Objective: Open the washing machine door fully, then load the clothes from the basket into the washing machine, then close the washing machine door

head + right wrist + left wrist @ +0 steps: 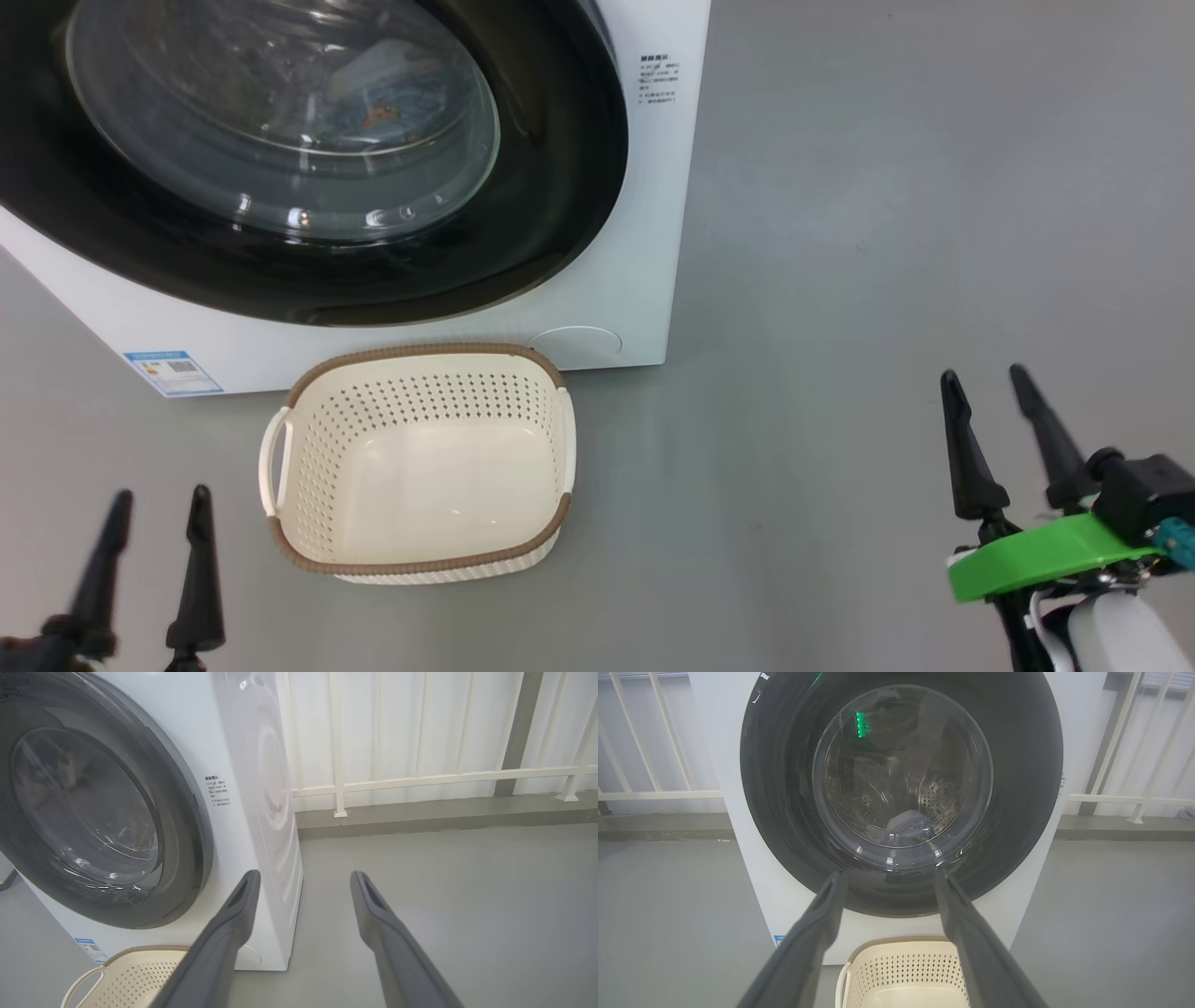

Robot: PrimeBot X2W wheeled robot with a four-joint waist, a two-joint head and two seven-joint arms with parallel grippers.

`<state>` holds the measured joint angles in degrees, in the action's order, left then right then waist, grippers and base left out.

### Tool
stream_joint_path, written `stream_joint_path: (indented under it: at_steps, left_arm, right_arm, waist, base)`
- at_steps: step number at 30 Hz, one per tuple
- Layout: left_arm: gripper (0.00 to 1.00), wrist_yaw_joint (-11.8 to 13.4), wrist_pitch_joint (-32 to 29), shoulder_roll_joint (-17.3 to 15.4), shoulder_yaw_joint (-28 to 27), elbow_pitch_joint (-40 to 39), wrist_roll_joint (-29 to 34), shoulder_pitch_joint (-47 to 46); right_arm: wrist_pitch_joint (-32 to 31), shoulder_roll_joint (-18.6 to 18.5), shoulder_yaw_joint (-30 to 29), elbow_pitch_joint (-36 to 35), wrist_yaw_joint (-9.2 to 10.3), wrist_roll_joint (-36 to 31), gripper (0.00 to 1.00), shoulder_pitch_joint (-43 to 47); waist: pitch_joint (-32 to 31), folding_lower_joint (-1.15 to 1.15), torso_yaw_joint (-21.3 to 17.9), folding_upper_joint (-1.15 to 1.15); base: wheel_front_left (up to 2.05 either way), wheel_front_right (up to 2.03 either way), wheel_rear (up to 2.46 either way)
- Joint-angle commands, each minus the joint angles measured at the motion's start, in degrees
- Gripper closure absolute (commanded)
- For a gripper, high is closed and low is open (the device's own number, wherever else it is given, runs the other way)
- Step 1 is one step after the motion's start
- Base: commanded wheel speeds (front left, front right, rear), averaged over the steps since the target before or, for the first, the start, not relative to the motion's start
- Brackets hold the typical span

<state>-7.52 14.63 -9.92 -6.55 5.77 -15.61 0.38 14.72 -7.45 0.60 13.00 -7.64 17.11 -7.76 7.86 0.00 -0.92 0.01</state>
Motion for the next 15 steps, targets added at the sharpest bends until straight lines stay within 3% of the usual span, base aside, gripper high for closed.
stream_joint_path:
  at_steps: [1,5,11,15]
  left_arm:
    - [1.00,0.0,0.0,0.2,0.1,0.3,-0.1,0.0]
    - [1.00,0.0,-0.1,2.0,0.8,2.8,-0.4,0.0]
    - [1.00,0.0,-1.1,2.3,0.8,2.8,-4.1,-0.1]
    - [1.00,0.0,-1.8,2.4,0.8,3.1,-6.6,-0.4]
  right_arm:
    - [0.0,0.1,0.0,0.4,0.00,0.0,1.00,0.0]
    - [-0.1,1.2,0.6,3.0,0.00,0.4,1.00,0.9]
    - [-1.0,1.2,0.4,2.7,0.01,4.2,1.00,1.1]
    - [-1.5,1.2,0.3,2.8,0.01,6.7,1.00,1.1]
  waist:
    - [0.0,0.00,0.0,-0.01]
    - [0.0,0.00,0.0,-0.01]
    - [-0.5,0.13,0.0,-0.01]
    - [-0.7,0.02,0.1,-0.01]
  base:
    - [0.00,0.00,0.00]
    - [0.00,0.00,0.00]
    - [0.00,0.00,0.00]
    - [0.00,0.00,0.00]
